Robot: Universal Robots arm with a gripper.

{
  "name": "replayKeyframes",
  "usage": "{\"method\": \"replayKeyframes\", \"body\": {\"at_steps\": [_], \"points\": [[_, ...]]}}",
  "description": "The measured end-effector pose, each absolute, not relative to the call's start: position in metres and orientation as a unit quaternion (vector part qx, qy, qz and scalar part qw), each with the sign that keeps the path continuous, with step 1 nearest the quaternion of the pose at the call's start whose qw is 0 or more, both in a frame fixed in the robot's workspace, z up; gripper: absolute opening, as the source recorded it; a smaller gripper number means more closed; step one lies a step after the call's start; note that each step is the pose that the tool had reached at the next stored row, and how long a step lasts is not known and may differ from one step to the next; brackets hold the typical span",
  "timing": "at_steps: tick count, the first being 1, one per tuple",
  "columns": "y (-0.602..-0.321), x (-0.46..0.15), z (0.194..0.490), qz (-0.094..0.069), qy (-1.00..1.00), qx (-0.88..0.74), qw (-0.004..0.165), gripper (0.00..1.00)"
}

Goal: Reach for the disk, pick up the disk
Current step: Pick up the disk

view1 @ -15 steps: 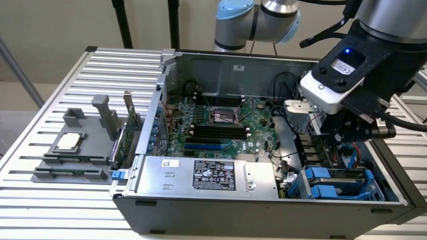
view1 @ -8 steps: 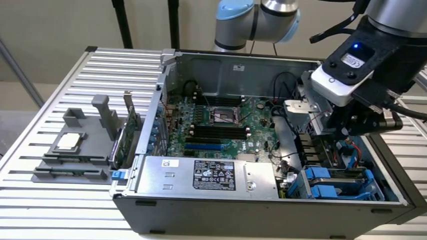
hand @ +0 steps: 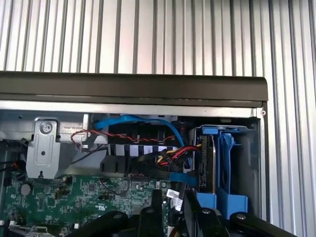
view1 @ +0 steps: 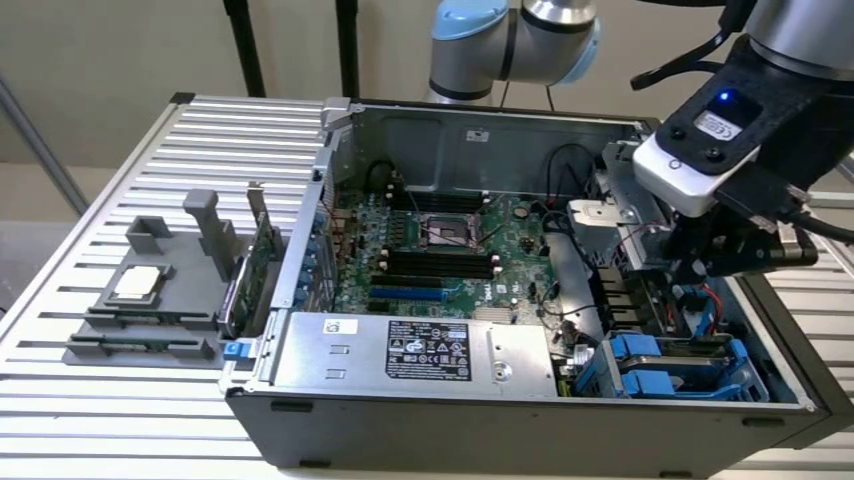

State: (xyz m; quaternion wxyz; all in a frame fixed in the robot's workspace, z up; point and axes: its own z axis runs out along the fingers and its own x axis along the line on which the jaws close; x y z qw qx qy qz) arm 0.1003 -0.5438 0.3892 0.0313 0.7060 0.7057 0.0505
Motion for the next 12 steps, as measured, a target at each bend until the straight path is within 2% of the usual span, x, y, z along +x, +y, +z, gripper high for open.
{"method": "replayKeyframes", "body": {"at_steps": [4, 12], "points": [[-0.5441, 0.1005, 0.3873, 0.049, 0.701, 0.711, 0.038, 0.32], [-0.5441, 0.1009, 0.3823, 0.032, 0.699, 0.712, 0.062, 0.32]]}}
